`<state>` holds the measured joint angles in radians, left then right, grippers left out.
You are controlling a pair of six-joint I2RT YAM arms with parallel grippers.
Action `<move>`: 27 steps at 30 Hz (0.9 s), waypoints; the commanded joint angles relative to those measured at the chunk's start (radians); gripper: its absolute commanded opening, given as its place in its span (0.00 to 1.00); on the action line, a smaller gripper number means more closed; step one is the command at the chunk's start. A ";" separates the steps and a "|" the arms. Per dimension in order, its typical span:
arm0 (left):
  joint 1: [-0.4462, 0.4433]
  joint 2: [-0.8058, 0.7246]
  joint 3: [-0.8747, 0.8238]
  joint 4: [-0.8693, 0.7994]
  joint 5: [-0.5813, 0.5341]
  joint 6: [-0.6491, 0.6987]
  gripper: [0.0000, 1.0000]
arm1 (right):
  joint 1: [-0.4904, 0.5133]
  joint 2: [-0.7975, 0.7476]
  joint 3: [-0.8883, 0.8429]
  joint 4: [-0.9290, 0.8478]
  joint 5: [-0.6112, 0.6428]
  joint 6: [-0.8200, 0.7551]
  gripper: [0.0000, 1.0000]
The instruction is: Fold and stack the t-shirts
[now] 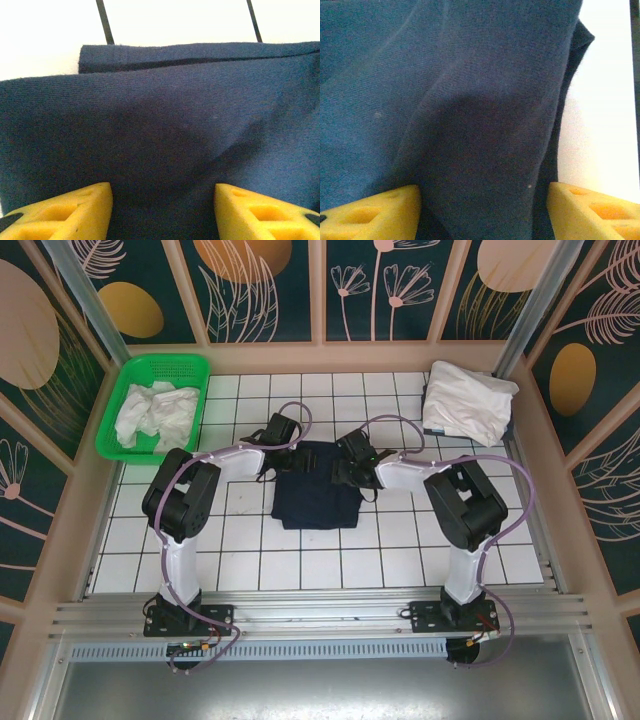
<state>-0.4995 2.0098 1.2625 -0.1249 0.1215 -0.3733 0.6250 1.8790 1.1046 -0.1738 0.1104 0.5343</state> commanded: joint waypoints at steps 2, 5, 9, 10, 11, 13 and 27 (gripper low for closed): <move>-0.002 0.041 -0.004 -0.064 -0.008 0.014 0.56 | 0.008 -0.017 -0.019 -0.100 0.072 0.026 0.67; -0.002 0.039 -0.017 -0.062 -0.011 0.013 0.55 | 0.010 -0.021 -0.016 -0.092 -0.014 0.041 0.68; -0.001 0.014 -0.070 -0.029 -0.016 0.005 0.56 | 0.027 -0.013 -0.008 -0.118 0.043 0.062 0.71; -0.002 0.013 -0.074 -0.025 -0.014 0.003 0.56 | 0.027 -0.008 0.004 -0.149 0.077 0.062 0.73; -0.002 0.016 -0.071 -0.028 -0.010 0.001 0.56 | 0.028 -0.001 0.015 -0.171 0.105 0.060 0.74; -0.002 0.020 -0.068 -0.033 -0.006 0.003 0.55 | 0.026 0.013 0.027 -0.186 0.141 0.054 0.76; -0.002 0.020 -0.046 -0.046 -0.003 0.004 0.55 | 0.009 0.070 -0.043 0.058 -0.127 0.075 0.45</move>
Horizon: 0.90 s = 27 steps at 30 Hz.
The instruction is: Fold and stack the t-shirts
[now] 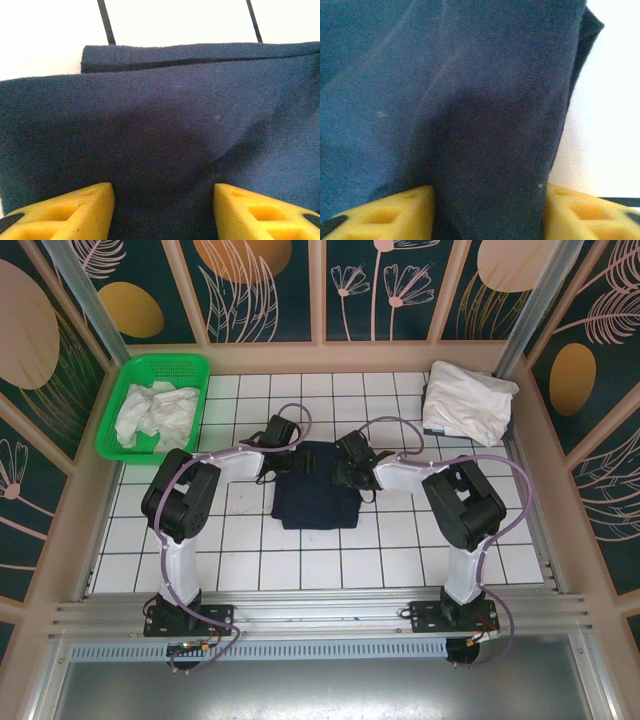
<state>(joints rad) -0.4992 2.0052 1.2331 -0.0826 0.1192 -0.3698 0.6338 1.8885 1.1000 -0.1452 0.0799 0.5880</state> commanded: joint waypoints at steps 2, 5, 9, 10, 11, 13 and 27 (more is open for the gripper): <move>-0.002 0.016 -0.021 -0.089 0.000 0.001 0.55 | -0.003 0.068 -0.043 0.053 -0.115 0.026 0.39; -0.002 0.000 -0.031 -0.088 -0.003 -0.001 0.54 | -0.012 0.078 -0.032 0.056 -0.116 0.017 0.26; -0.002 -0.008 -0.035 -0.099 -0.012 -0.007 0.54 | -0.033 0.036 -0.017 0.016 -0.069 -0.030 0.08; -0.002 -0.009 -0.033 -0.104 -0.013 -0.010 0.54 | -0.043 0.016 -0.020 0.007 -0.047 -0.044 0.03; -0.002 -0.014 -0.029 -0.107 -0.012 -0.019 0.54 | -0.056 -0.013 -0.027 0.002 -0.035 -0.062 0.00; -0.001 -0.031 -0.016 -0.123 -0.017 -0.053 0.54 | -0.079 -0.066 -0.037 0.000 -0.033 -0.116 0.00; 0.049 -0.329 -0.035 -0.160 -0.113 -0.143 0.60 | -0.148 -0.221 0.140 -0.146 0.270 -0.588 0.00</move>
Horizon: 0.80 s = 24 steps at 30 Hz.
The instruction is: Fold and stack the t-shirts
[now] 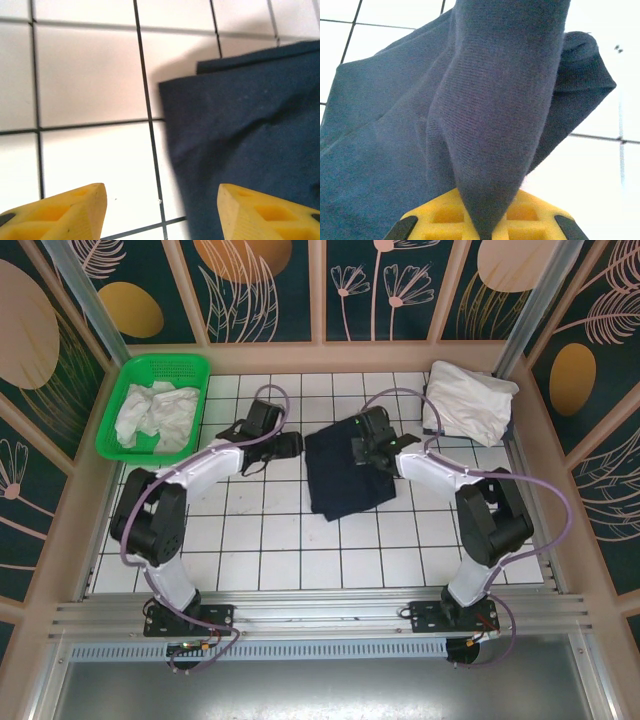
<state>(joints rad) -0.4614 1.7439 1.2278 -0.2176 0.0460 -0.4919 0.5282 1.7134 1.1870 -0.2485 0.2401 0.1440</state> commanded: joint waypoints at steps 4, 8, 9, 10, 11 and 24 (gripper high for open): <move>0.021 -0.126 -0.079 -0.004 -0.044 -0.012 0.61 | -0.056 -0.047 0.124 -0.054 0.161 -0.244 0.00; 0.027 -0.164 -0.118 0.009 -0.045 0.000 0.61 | -0.076 -0.034 0.247 -0.083 0.235 -0.343 0.00; 0.028 -0.172 -0.127 0.013 -0.046 0.004 0.61 | -0.087 -0.034 0.267 -0.076 0.248 -0.365 0.00; 0.030 -0.179 -0.135 0.017 -0.042 0.008 0.61 | -0.103 -0.034 0.294 -0.069 0.246 -0.394 0.00; 0.032 -0.184 -0.141 0.018 -0.043 0.013 0.61 | -0.122 -0.036 0.318 -0.060 0.241 -0.416 0.00; 0.038 -0.202 -0.166 0.026 -0.020 0.023 0.61 | -0.436 0.014 0.401 0.116 0.008 -0.371 0.00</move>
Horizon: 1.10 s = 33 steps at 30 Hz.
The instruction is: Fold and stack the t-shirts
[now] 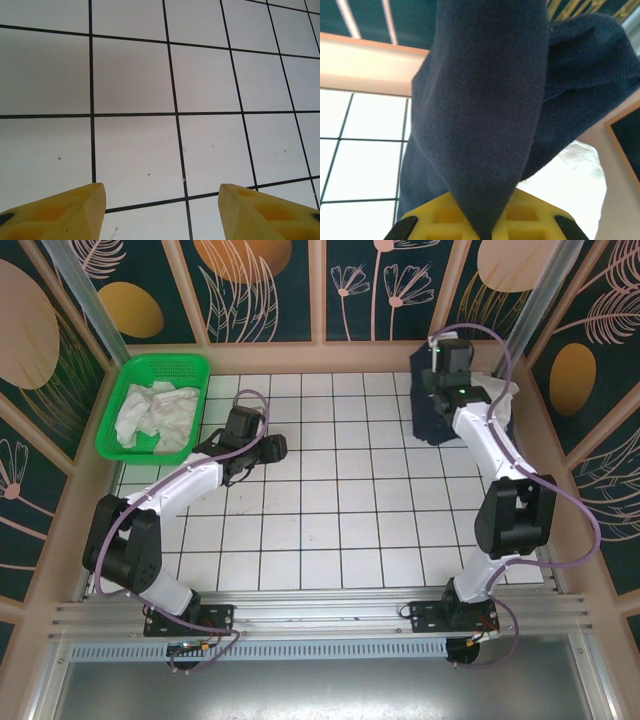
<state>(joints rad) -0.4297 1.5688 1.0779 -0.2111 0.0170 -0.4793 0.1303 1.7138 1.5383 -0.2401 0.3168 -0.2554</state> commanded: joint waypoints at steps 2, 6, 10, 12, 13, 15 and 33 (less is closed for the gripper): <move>0.006 -0.036 -0.026 0.022 0.009 0.007 0.61 | -0.083 0.025 0.049 0.145 -0.101 0.069 0.00; 0.007 -0.035 -0.031 0.016 0.007 0.001 0.61 | -0.110 0.062 0.058 0.217 -0.214 0.128 0.00; 0.006 -0.024 -0.013 -0.007 0.007 -0.002 0.61 | -0.111 0.126 0.146 0.220 -0.247 0.160 0.00; 0.006 -0.026 -0.010 -0.008 0.014 -0.008 0.61 | -0.130 0.131 0.150 0.239 -0.212 0.171 0.00; 0.006 -0.028 -0.009 -0.008 0.020 -0.011 0.61 | -0.149 0.128 0.137 0.251 -0.211 0.184 0.00; 0.006 -0.030 -0.010 -0.001 0.031 -0.016 0.61 | -0.187 0.107 0.083 0.291 -0.211 0.220 0.00; 0.007 -0.004 0.008 -0.003 0.059 -0.020 0.61 | -0.307 0.076 -0.057 0.376 -0.170 0.090 0.00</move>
<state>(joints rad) -0.4297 1.5593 1.0679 -0.2104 0.0696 -0.5022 -0.1753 1.8317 1.4460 0.0933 0.0891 -0.1329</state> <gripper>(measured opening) 0.609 0.084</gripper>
